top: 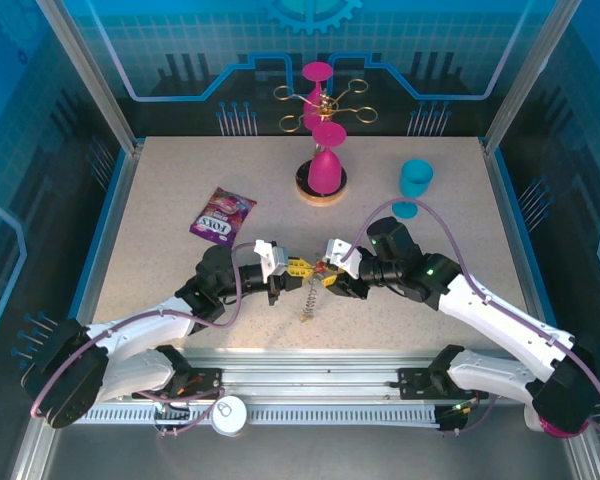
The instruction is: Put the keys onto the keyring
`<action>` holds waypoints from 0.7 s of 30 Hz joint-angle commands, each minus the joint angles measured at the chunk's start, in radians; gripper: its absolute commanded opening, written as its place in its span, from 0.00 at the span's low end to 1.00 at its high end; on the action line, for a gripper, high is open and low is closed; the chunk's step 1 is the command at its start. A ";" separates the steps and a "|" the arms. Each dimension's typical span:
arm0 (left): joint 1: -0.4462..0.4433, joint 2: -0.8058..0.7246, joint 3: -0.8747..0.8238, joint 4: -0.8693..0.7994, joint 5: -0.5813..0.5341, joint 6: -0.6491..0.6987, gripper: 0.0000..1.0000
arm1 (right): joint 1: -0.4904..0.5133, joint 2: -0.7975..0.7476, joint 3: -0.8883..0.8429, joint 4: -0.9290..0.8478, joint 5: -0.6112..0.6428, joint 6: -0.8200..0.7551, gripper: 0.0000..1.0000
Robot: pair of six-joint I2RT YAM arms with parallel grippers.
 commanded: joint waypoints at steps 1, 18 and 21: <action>-0.002 -0.010 -0.009 0.056 0.038 -0.021 0.00 | 0.007 -0.002 0.002 0.041 -0.004 -0.006 0.32; -0.002 0.031 -0.015 0.194 0.030 -0.074 0.00 | 0.021 0.024 0.067 -0.057 -0.030 -0.052 0.06; -0.002 0.028 -0.010 0.190 0.036 -0.065 0.00 | 0.038 0.058 0.102 -0.128 -0.037 -0.091 0.01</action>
